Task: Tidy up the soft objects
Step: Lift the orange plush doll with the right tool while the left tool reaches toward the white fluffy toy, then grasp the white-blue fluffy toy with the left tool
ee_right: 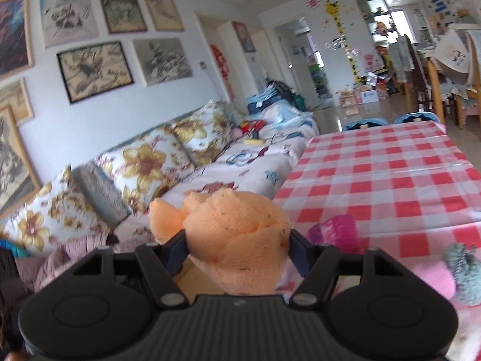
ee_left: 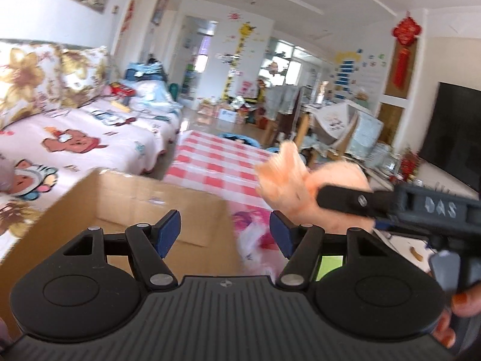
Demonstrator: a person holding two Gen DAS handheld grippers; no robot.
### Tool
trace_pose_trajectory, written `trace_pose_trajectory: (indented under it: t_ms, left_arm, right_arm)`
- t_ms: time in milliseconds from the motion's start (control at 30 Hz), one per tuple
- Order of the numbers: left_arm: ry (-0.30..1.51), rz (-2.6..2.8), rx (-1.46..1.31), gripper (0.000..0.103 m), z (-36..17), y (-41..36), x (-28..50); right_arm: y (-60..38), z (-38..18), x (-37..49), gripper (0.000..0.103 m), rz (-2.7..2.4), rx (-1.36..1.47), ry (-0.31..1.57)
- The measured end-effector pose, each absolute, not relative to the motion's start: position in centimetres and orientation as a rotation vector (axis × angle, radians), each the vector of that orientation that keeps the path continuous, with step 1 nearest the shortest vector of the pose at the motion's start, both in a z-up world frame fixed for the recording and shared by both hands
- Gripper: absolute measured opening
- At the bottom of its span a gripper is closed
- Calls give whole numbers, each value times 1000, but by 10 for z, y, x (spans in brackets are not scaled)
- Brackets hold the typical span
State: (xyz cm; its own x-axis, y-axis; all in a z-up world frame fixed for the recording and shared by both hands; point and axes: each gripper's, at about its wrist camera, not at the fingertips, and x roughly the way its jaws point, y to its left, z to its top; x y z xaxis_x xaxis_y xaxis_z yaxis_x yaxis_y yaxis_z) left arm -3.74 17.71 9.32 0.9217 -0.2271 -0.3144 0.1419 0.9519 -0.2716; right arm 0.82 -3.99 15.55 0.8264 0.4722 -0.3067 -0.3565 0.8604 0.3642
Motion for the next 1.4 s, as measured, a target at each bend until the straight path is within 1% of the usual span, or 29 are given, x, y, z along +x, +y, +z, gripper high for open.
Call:
trace_pose_trajectory:
  t_ms: [233, 433, 567, 767, 933, 1133, 1400]
  left_arm:
    - [360, -106, -294, 77, 95, 203, -33]
    - [365, -96, -301, 79, 98, 204, -37]
    - [368, -129, -285, 80, 98, 182, -40]
    - [386, -227, -222, 86, 95, 147, -46]
    - [422, -351, -150, 96, 88, 105, -61]
    - [500, -495, -64, 100, 71, 50, -78]
    - [571, -645, 45, 100, 46, -14, -97]
  right_arm:
    - [-10, 148, 8, 69, 496, 223, 425]
    - [-22, 145, 7, 69, 428, 193, 399]
    - [-48, 144, 6, 69, 352, 219, 387]
    - [-93, 143, -4, 69, 227, 243, 360]
    - [-128, 141, -14, 69, 139, 262, 342]
    - [-164, 133, -26, 69, 51, 299, 356]
    - [-189, 123, -35, 70, 25, 319, 368]
